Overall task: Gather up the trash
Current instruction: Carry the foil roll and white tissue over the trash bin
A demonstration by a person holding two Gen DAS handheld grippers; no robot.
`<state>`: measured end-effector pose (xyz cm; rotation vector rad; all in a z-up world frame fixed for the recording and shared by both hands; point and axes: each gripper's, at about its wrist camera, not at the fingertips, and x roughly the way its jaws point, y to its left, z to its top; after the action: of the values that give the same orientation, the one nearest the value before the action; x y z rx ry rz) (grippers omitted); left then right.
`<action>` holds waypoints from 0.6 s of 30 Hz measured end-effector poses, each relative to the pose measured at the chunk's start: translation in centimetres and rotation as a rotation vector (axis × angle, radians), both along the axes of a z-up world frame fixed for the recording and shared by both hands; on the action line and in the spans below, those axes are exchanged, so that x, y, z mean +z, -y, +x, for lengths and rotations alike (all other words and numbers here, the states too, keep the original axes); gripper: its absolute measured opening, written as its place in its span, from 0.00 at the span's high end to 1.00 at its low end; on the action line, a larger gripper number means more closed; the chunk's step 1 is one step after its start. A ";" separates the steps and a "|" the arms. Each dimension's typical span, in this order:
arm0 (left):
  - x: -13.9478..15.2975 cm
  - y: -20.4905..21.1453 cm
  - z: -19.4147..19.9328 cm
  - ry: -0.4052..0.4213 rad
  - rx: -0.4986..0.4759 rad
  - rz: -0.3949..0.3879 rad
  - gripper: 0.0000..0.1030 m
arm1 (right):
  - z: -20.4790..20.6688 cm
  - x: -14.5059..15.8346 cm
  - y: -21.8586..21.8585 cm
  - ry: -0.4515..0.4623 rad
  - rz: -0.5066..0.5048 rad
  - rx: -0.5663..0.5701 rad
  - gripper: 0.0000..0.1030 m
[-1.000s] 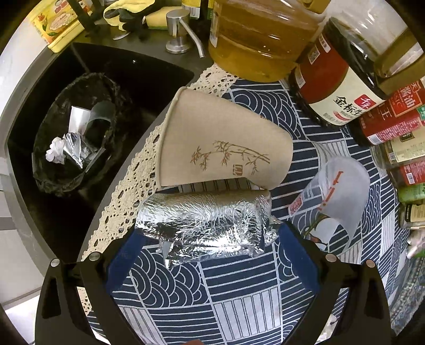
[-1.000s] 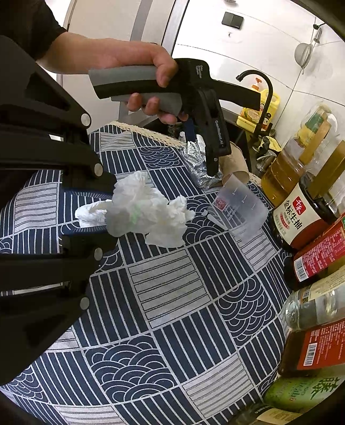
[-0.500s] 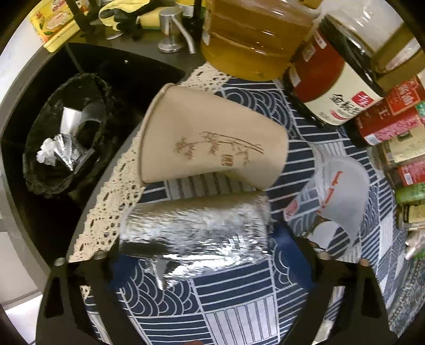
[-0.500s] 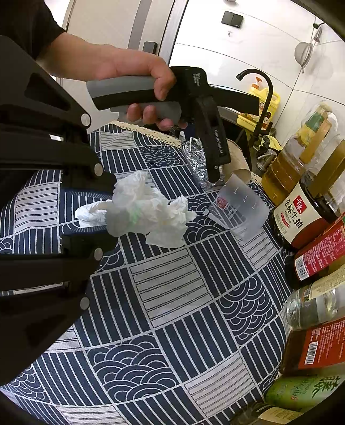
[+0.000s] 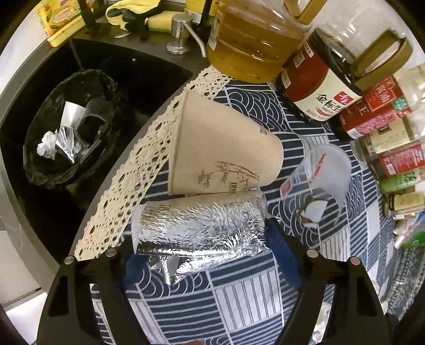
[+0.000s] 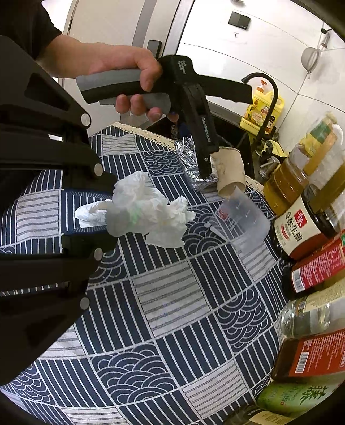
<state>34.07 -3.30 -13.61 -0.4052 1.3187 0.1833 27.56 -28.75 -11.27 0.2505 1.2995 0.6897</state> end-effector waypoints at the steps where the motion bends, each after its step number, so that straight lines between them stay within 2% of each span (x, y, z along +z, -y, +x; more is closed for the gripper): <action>1: 0.3 -0.2 -0.5 0.008 0.001 -0.006 0.23 | -0.1 0.0 -0.2 0.000 -0.001 0.005 0.81; 9: 2.3 -1.5 -3.5 0.042 0.011 -0.034 0.23 | -0.6 0.4 -3.0 0.002 -0.015 0.061 0.81; 18: 3.7 -5.3 -6.4 0.057 0.065 -0.051 0.23 | -0.2 0.8 -7.2 -0.010 -0.038 0.143 0.81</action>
<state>27.68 2.05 -9.94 -0.4935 1.2573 0.1916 27.36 -21.51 -10.50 0.1314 1.3482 0.7845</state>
